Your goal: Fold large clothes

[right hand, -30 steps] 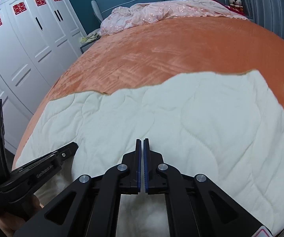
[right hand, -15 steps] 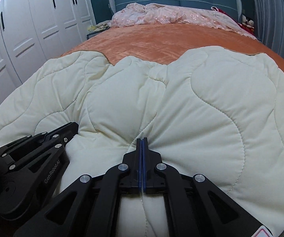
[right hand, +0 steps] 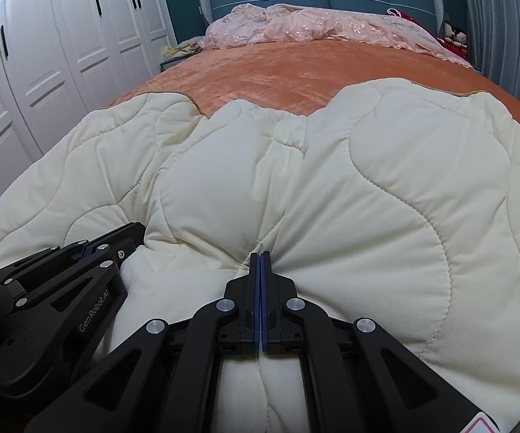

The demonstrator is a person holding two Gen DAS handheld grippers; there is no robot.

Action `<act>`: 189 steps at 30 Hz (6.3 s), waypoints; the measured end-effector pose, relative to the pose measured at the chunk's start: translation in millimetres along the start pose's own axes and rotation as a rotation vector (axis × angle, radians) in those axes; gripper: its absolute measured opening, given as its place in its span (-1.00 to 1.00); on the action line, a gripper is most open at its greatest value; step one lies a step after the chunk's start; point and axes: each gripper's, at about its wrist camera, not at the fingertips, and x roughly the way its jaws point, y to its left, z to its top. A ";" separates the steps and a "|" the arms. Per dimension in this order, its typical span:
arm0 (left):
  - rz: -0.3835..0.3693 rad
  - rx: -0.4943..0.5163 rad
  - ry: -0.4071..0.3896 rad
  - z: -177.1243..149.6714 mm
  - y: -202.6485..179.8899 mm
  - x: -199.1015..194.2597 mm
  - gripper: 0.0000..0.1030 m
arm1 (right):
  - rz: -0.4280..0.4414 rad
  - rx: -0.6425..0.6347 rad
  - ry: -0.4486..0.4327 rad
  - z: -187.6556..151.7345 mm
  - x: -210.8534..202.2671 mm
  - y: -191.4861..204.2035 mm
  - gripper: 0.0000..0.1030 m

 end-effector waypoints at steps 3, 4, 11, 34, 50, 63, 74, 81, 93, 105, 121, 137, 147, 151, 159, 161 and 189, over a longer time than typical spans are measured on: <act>-0.014 -0.005 0.049 6.2 2.4 -6.7 -1.00 | -0.012 0.004 0.065 9.2 -3.7 3.0 -1.00; -0.019 -0.010 0.064 7.0 4.3 -9.6 -1.00 | -0.017 0.009 0.086 11.7 -5.7 4.3 -1.00; -0.083 -0.123 0.172 8.6 34.1 -38.2 -0.96 | 0.061 0.139 0.157 16.0 -42.6 13.0 -0.96; -0.058 -0.747 0.148 -36.8 212.1 -89.5 0.40 | 0.081 0.067 0.306 -18.4 -34.5 44.3 -0.94; -0.259 -0.799 0.155 -26.2 204.2 -62.1 -0.42 | 0.088 0.085 0.296 -23.6 -32.1 42.9 -0.94; -0.307 -0.378 -0.018 41.9 112.0 -161.8 -0.66 | 0.150 0.208 0.389 -44.1 -55.2 22.2 -0.99; -0.362 -0.013 -0.038 55.2 -28.3 -180.3 -0.66 | 0.258 0.328 0.349 -43.0 -84.7 -21.4 -0.83; -0.398 0.090 0.114 37.7 -104.8 -131.0 -0.66 | 0.136 0.404 0.263 -54.6 -145.4 -99.6 -0.80; -0.406 0.119 0.252 6.3 -133.4 -105.4 -0.40 | 0.096 0.446 0.068 -18.3 -208.6 -156.4 0.01; -0.235 -0.081 0.125 35.6 -34.1 -169.6 0.07 | 0.249 0.328 0.120 46.8 -160.4 -106.1 0.26; -0.285 -0.035 0.205 44.2 -85.1 -131.9 -0.54 | 0.067 0.430 0.093 -20.2 -195.6 -186.3 -0.66; -0.185 0.079 0.313 20.9 -141.4 -65.9 -0.54 | 0.023 0.469 0.196 -65.2 -130.6 -199.4 -0.63; -0.125 0.113 0.302 15.7 -148.2 -51.4 -0.55 | 0.086 0.550 0.197 -57.8 -147.5 -222.6 -0.47; -0.180 0.059 0.314 30.4 -133.8 -64.6 -0.55 | 0.065 0.532 0.105 -29.7 -185.9 -223.7 -0.36; -0.238 -0.049 0.227 105.9 -114.0 -73.3 -0.53 | 0.059 0.624 -0.041 59.2 -179.7 -252.9 -0.03; -0.231 -0.058 0.225 122.3 -116.7 -62.8 -0.52 | 0.051 0.703 -0.032 74.2 -155.1 -260.3 0.02; -0.121 0.061 0.248 102.2 -186.6 64.2 -0.48 | -0.117 0.579 0.078 39.8 -30.0 -260.7 -0.64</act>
